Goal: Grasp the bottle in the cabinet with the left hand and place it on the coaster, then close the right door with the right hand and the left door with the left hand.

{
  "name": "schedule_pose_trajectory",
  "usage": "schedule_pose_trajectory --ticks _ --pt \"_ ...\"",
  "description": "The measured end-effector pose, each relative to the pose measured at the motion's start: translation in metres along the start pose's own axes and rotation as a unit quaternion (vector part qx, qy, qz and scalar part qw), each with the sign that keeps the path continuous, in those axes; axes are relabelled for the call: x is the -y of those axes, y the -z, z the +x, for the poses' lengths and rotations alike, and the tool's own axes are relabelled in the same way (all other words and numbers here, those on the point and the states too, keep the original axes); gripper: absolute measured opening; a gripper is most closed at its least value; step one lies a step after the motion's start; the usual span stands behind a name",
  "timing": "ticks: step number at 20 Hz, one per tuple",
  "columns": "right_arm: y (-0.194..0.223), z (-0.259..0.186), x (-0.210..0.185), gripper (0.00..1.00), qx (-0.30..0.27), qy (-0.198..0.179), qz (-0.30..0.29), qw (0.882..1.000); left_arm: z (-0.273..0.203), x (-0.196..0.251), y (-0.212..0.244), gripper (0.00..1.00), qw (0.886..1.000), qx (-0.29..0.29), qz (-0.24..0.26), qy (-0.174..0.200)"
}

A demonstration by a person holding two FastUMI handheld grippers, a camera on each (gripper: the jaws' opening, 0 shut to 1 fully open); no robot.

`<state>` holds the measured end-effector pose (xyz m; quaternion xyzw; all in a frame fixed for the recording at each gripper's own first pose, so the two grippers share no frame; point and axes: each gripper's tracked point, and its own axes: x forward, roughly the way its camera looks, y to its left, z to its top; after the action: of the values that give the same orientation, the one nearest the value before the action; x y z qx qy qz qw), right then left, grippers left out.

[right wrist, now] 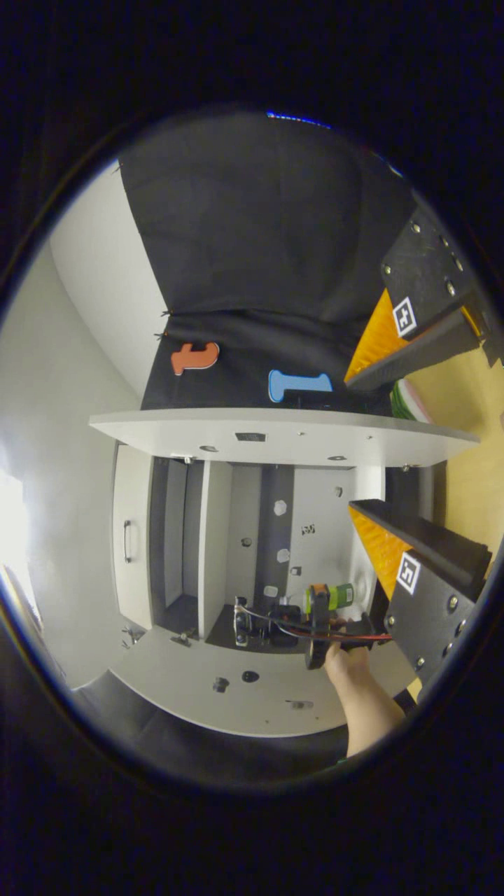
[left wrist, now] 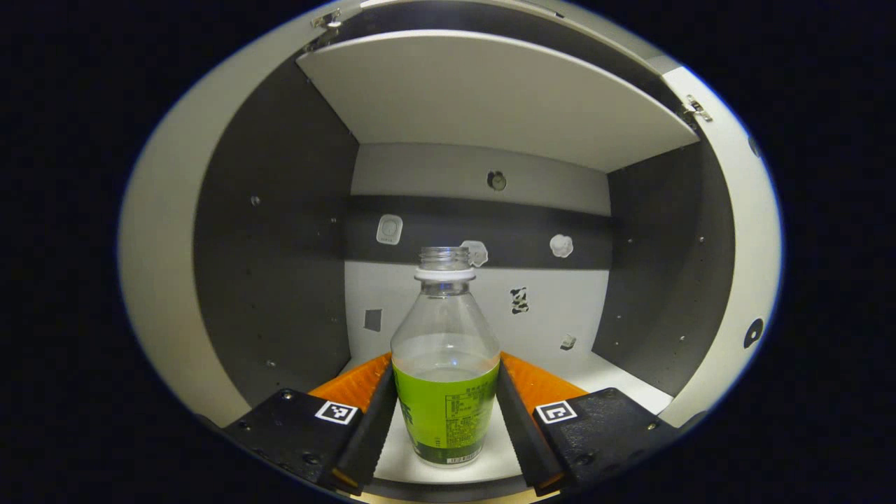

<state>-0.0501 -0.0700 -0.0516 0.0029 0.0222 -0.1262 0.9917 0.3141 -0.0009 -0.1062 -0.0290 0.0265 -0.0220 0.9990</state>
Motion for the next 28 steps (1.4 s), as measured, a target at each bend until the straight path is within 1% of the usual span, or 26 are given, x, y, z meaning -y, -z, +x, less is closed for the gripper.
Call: schedule_pose_trajectory --ticks 3,4,5,6,7,9,10,11,12,13,17,18,20,21,23,24,25,27,28 --pt "-0.002 -0.013 0.007 0.96 0.007 -0.005 0.001 1.0 -0.039 0.006 -0.017 0.77 1.0 0.005 -0.014 0.011" --pt "-0.002 -0.018 0.008 0.96 0.006 -0.007 0.004 1.0 -0.052 0.005 -0.019 0.77 1.0 0.004 -0.011 0.011" --pt "-0.001 -0.022 0.01 0.94 0.004 -0.01 0.007 1.0 -0.065 0.003 -0.022 0.78 1.0 0.006 -0.005 0.007" --pt "0.0 -0.027 0.011 0.96 0.002 -0.015 0.009 1.0 -0.079 -0.001 -0.028 0.78 1.0 0.013 -0.001 -0.001" --pt "-0.002 -0.03 0.01 0.94 0.004 -0.021 0.008 1.0 -0.093 -0.002 -0.033 0.78 1.0 0.02 -0.003 0.001" --pt "-0.002 -0.034 0.008 0.94 0.01 -0.035 0.008 0.999 -0.12 -0.003 -0.037 0.78 1.0 0.018 -0.01 0.0" --pt "0.0 -0.034 0.008 0.96 0.011 -0.04 0.012 0.999 -0.134 -0.003 -0.036 0.78 1.0 0.012 -0.013 0.002" --pt "0.001 -0.036 0.006 0.94 0.011 -0.046 0.02 0.999 -0.147 -0.002 -0.035 0.78 1.0 0.006 -0.016 0.006" --pt "0.003 -0.036 0.004 0.94 0.012 -0.053 0.03 0.998 -0.161 0.0 -0.035 0.8 1.0 0.004 -0.019 0.009" --pt "0.005 -0.036 0.001 0.94 0.011 -0.06 0.039 0.997 -0.173 0.0 -0.034 0.78 1.0 0.002 -0.017 0.011" --pt "0.013 -0.036 -0.007 0.94 0.005 -0.088 0.049 0.995 -0.216 -0.003 -0.011 0.78 1.0 -0.014 -0.01 0.002" --pt "0.013 -0.036 -0.01 0.96 0.008 -0.097 0.048 0.994 -0.225 -0.005 -0.003 0.76 1.0 -0.018 -0.009 -0.004" --pt "0.015 -0.035 -0.016 0.96 0.009 -0.11 0.048 0.993 -0.24 -0.006 0.015 0.78 1.0 -0.022 0.002 -0.016" --pt "0.017 -0.034 -0.017 0.96 0.005 -0.112 0.05 0.992 -0.247 -0.003 0.024 0.76 1.0 -0.026 0.004 -0.016" --pt "0.018 -0.035 -0.022 0.96 0.002 -0.121 0.051 0.991 -0.262 0.004 0.042 0.76 0.999 -0.035 0.009 -0.007" --pt "0.02 -0.035 -0.025 0.96 0.002 -0.126 0.049 0.991 -0.268 0.005 0.052 0.78 0.999 -0.038 0.011 -0.008" --pt "0.021 -0.035 -0.027 0.96 0.002 -0.13 0.046 0.99 -0.274 0.006 0.062 0.78 0.999 -0.045 0.013 -0.008" --pt "0.021 -0.038 -0.039 0.96 0.002 -0.149 0.048 0.988 -0.286 0.014 0.09 0.78 0.998 -0.066 0.009 -0.001" --pt "0.021 -0.039 -0.046 0.96 0.002 -0.16 0.052 0.986 -0.294 0.019 0.107 0.8 0.997 -0.08 0.008 0.005"
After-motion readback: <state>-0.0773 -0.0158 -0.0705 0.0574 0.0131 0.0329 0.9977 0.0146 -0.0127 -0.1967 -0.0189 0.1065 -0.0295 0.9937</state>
